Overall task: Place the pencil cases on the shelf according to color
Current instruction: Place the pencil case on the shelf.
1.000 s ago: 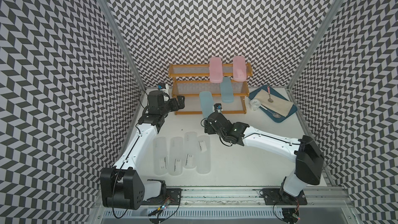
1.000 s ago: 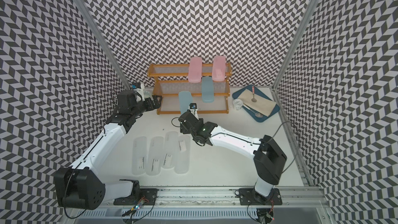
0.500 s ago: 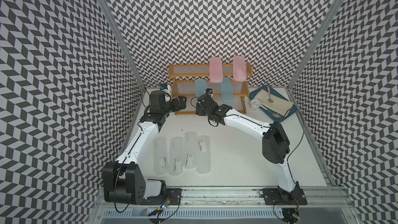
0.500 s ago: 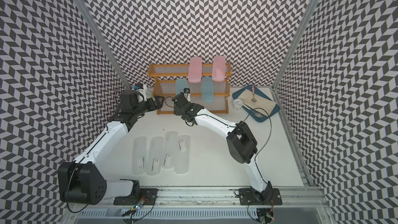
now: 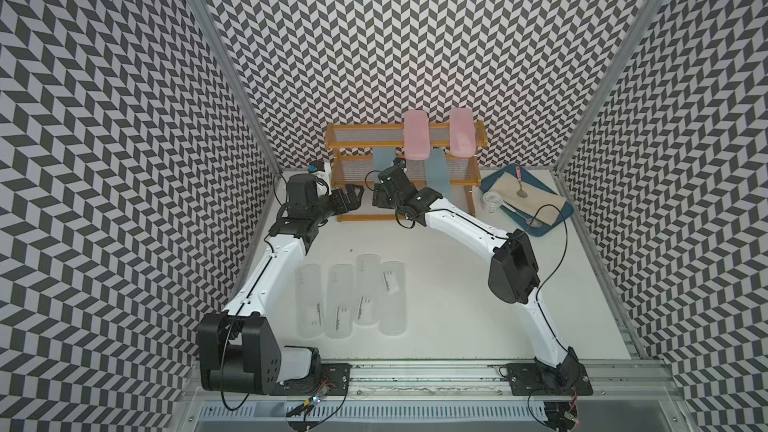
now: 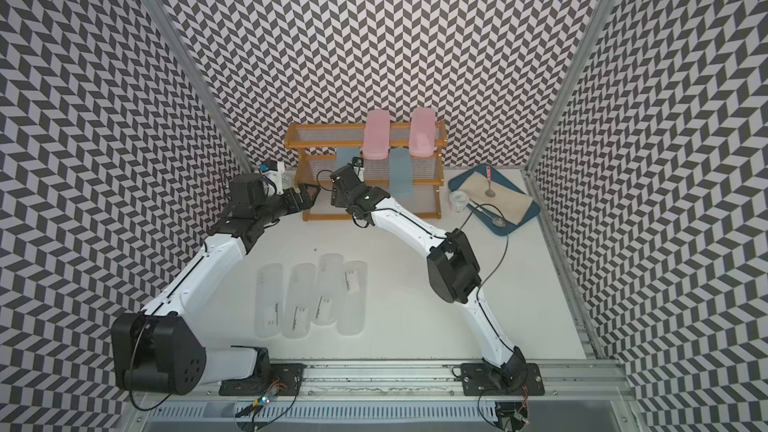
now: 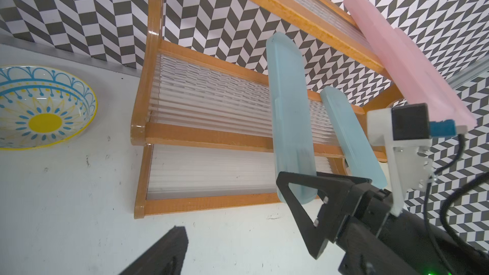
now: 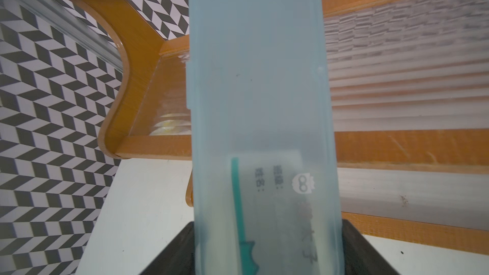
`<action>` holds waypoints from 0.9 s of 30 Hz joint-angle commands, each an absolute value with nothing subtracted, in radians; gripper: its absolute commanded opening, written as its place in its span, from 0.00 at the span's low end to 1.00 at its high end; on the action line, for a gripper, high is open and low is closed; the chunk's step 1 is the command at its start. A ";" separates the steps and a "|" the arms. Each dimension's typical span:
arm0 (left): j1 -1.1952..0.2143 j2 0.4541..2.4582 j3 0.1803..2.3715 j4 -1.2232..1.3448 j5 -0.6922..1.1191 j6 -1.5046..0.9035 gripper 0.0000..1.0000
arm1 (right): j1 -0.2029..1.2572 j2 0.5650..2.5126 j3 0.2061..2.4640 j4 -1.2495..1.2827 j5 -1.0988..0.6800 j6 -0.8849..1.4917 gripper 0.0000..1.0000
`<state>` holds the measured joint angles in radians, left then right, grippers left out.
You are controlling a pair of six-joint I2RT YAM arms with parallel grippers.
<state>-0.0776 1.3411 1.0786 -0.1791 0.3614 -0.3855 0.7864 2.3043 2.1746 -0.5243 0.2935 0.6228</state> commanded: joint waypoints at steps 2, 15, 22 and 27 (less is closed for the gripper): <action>-0.068 1.331 1.066 -0.140 0.403 -0.388 0.99 | 0.778 2.329 2.222 -0.495 0.262 0.640 0.81; -0.067 1.346 1.063 -0.147 0.387 -0.388 0.99 | 0.793 2.191 2.108 -0.358 0.147 0.655 0.93; -0.087 1.327 1.057 -0.160 0.312 -0.361 0.99 | 0.807 2.074 2.027 -0.400 0.169 0.604 0.96; -0.092 1.287 1.041 -0.231 0.279 -0.387 0.98 | 0.811 1.936 1.866 -0.384 0.159 0.562 0.97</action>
<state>-0.0853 1.3350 1.0580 -0.1837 0.3161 -0.3817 0.8040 2.0243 1.9228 -0.4248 0.1604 0.6022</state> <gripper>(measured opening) 0.985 0.965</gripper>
